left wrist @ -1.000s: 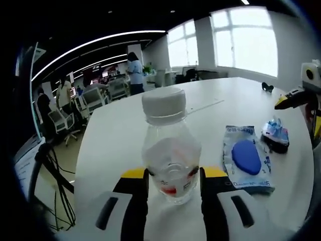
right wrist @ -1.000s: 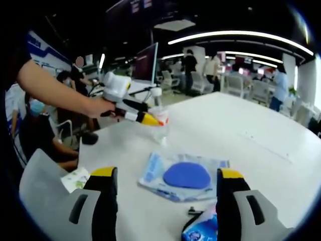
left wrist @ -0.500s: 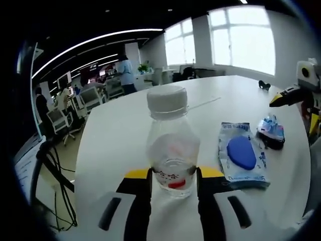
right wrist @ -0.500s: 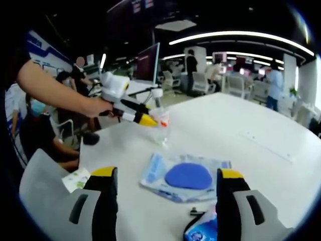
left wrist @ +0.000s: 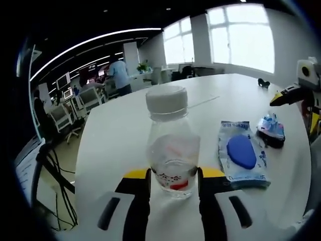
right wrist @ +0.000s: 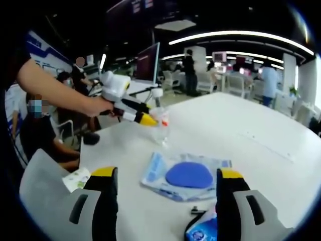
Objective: Arrange the tabletop items into an orderly group along one side of the table until the central work area is clear of visible clutter.
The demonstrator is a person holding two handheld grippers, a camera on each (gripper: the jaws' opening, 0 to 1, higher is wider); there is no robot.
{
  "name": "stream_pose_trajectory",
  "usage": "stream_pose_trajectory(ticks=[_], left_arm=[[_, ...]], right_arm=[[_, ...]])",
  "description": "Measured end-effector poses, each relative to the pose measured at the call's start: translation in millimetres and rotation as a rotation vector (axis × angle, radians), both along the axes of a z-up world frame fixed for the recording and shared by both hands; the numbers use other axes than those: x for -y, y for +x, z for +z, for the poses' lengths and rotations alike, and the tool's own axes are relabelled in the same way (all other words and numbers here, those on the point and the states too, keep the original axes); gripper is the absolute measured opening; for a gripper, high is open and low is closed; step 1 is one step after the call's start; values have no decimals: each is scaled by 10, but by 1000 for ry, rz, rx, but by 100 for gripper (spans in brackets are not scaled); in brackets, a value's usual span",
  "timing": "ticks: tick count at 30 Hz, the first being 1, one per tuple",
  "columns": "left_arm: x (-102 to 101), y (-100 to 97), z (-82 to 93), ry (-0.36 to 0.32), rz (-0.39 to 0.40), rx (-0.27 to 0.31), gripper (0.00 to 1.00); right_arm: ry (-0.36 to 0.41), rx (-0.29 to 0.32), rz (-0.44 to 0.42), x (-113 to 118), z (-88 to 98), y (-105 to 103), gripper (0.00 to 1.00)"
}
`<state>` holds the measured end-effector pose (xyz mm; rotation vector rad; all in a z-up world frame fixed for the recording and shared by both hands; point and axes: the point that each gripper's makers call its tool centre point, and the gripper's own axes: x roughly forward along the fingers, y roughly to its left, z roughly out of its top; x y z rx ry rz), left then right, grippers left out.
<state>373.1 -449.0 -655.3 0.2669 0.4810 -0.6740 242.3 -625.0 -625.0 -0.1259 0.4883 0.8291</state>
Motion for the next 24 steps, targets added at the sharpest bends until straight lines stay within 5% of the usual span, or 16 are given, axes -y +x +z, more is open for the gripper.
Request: stream_pose_trajectory(ticks=[24], left_arm=[[-79,33,7,-2,109,-21,34]], right_arm=[[0,-4,-3,17,-1,7,78]])
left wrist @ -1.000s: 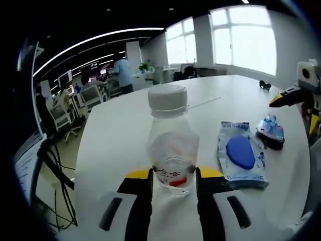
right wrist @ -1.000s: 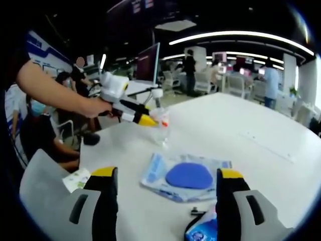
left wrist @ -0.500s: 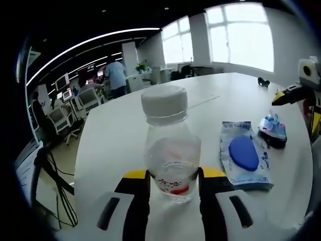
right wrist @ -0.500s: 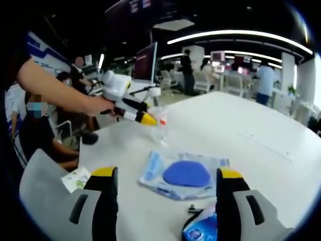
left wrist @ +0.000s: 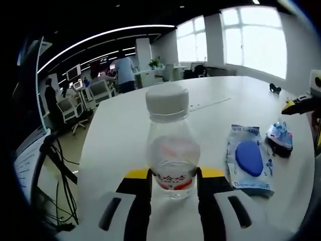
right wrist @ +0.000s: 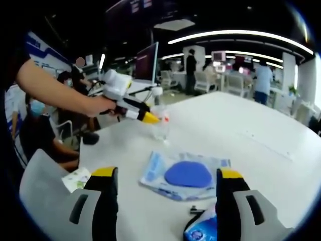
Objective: Arrange the tabletop items into an orderly group along one side of the table until the central work area is clear of visible clutter.
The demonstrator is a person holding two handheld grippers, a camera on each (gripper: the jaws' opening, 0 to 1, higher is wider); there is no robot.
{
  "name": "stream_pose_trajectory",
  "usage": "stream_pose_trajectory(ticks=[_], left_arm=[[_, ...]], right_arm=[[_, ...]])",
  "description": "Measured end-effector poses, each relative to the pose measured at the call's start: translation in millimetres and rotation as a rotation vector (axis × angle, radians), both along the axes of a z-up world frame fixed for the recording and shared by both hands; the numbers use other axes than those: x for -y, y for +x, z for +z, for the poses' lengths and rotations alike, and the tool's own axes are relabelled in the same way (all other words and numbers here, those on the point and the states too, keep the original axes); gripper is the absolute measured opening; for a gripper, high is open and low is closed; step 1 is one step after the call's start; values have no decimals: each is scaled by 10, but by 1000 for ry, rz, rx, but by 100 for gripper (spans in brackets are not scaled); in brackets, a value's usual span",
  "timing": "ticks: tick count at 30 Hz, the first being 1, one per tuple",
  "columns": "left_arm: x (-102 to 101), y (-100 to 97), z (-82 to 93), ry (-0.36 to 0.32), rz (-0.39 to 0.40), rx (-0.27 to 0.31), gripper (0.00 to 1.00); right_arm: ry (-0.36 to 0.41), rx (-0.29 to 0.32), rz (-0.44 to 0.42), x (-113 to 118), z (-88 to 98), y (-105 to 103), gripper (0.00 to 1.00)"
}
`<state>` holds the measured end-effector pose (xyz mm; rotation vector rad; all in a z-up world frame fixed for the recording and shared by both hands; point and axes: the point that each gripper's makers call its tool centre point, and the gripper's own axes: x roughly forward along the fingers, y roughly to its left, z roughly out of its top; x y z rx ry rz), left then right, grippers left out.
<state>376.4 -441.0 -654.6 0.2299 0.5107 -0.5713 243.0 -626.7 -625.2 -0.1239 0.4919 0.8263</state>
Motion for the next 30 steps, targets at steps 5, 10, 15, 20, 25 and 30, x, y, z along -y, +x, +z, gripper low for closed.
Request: stream_pose_trajectory(ticks=[5,10,15,20,25,30], left_arm=[[-9,-48,-5,9,0,-6,34],[-6,-47,-9,13,13,-10,34],[17,-3,-19,11,21,-8,35],[49,48,-66,1,33,-20,39],[61,79,-79,-11,51,-23,38],[67,103,-84,-35,68,-27,38]], right_arm=[[4,1,4,-22,8,-7,78],[4,1,7,-35,5,-25,78],[0,1,9,-24,-2,-45,78],[-5,-1,1,19,-13,-49,78],[-8,-2,-8,58,-17,-42,78],[-11,-3,-10,63,-23,-36,78]])
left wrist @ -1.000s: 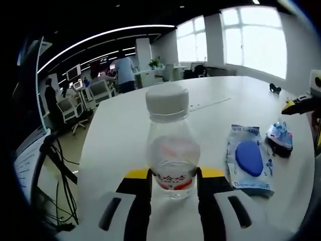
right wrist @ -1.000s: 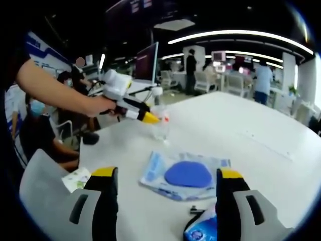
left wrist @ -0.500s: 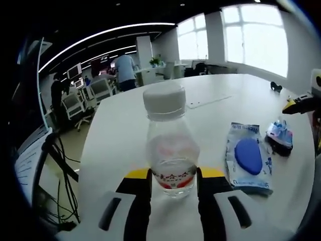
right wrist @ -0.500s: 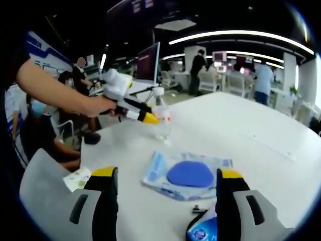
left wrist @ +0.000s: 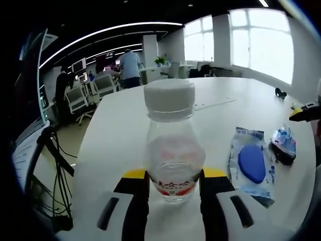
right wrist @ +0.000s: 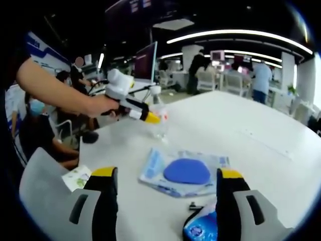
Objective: Arrange the tabletop items into an orderly group along one side of the table until the central work area is clear of visible clutter.
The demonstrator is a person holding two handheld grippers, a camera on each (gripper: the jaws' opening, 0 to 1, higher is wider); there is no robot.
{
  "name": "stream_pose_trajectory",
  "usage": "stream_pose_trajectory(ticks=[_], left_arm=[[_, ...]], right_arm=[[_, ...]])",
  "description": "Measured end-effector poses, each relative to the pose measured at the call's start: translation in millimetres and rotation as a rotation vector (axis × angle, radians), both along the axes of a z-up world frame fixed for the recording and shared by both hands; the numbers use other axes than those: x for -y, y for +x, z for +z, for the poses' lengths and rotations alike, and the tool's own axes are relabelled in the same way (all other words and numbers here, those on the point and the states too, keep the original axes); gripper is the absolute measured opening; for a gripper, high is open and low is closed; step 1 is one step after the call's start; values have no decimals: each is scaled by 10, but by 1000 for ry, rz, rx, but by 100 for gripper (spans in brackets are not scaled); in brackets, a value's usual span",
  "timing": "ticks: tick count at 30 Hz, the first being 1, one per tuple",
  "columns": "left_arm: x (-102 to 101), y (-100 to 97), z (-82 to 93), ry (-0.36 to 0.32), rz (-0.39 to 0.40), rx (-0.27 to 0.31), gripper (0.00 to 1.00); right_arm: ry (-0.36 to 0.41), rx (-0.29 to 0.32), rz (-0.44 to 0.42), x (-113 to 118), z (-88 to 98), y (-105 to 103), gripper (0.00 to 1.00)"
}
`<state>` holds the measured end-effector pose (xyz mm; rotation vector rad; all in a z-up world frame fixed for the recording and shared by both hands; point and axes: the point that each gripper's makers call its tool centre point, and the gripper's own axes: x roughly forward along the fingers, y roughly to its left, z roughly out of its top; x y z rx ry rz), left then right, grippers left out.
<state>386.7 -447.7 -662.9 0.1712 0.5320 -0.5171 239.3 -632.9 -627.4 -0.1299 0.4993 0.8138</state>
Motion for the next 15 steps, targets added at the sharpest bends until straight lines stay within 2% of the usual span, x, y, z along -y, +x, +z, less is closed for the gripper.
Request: stream_pose_trajectory(ticks=[15], left_arm=[[-4,38,20,-30,75,11,34]], right_arm=[[-9,-6,-7,50,-25,11,78]])
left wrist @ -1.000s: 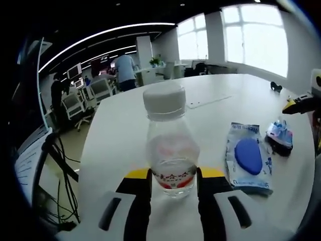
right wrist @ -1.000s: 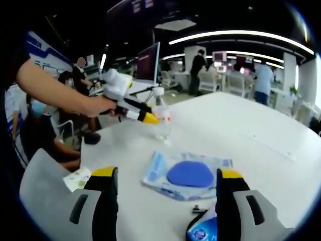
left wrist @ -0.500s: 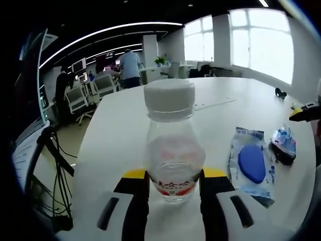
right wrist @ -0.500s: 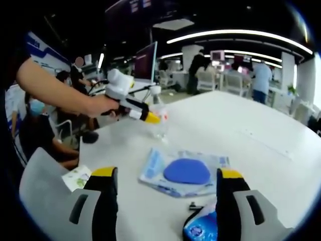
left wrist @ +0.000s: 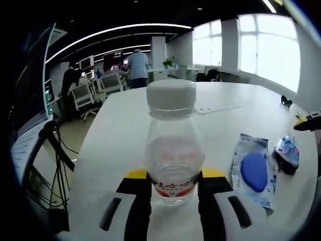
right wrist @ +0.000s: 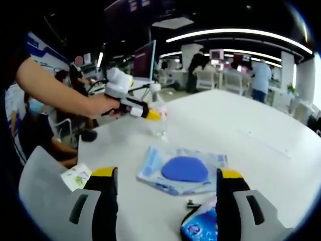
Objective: Arrange the tabletop items into an orderly group along one side of the table until the central work area is clear of visible clutter.
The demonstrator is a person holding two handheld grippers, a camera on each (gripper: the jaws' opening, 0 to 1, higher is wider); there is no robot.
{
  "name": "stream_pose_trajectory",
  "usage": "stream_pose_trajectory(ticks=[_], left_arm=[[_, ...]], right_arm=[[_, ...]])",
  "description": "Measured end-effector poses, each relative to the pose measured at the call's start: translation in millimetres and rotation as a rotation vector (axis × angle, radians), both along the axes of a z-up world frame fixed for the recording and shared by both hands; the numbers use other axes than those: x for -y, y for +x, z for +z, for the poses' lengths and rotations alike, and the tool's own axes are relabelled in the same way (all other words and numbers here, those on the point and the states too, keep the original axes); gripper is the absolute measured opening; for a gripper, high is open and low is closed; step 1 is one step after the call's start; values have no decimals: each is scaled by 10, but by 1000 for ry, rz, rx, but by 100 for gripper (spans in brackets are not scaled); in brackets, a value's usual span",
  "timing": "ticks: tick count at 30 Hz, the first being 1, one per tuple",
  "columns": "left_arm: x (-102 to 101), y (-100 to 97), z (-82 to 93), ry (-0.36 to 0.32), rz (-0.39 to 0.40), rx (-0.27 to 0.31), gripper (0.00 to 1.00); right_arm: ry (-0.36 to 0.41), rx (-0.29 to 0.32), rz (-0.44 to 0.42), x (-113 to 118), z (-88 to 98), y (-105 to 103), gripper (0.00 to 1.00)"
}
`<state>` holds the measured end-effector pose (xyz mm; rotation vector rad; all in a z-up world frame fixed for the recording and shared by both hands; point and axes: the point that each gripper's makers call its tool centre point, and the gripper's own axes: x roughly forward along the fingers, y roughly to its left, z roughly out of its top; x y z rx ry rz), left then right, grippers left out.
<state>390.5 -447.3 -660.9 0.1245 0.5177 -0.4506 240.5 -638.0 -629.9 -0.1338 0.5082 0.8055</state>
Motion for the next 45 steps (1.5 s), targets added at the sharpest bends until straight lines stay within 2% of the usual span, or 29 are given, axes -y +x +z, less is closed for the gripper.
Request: stream_pose_trajectory(ticks=[5,14,24,35,45], left_arm=[[-27,28,25,-4,27,13,33],[-122,204,84,-19,106,37,34],[-126,257,-6,-12,152,21,34],[25,339,3,-15,153,26,35],[53,390,9,-13,158,33,35]], right_arm=[[1,0,-4,17,2,6,78],[-2,-2,-12,53,-18,10,78],[-4,-3,-25,108,-19,25,78],[-7,-8,-32,144,-42,7,78],[-12,-9,-37,187,-48,6,78]])
